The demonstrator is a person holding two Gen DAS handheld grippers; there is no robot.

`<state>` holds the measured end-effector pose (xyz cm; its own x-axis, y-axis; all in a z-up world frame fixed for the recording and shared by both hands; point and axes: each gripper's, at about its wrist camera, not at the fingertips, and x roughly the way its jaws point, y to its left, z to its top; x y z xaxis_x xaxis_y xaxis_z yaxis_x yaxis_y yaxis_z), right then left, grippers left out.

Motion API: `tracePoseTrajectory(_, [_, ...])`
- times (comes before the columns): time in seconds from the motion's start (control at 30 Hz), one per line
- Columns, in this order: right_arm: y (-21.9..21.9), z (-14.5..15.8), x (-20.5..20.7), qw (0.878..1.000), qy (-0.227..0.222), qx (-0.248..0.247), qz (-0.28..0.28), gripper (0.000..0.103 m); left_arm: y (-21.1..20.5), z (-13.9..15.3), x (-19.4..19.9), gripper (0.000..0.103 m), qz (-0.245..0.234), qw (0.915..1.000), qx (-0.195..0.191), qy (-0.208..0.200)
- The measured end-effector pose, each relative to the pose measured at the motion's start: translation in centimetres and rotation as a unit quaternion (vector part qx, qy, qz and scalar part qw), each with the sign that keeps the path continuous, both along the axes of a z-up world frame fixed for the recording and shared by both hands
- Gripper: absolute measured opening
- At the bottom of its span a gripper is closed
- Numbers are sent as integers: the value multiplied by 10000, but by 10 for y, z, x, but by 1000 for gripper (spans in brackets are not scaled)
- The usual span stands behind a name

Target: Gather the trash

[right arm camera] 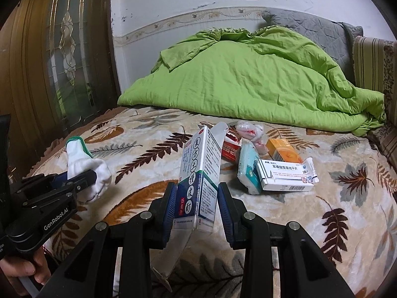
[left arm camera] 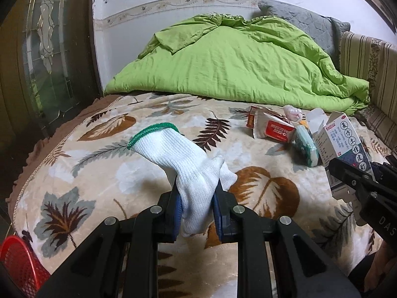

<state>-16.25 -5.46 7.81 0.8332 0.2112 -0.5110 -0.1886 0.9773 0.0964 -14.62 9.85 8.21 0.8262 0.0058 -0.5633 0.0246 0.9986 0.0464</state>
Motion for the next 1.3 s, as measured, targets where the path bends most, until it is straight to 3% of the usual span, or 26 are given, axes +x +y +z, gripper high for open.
tracePoseTrajectory(1.3, [2,-5,8,9998,138,79,101,36,4,-6,8,21,5,9998,-130,127])
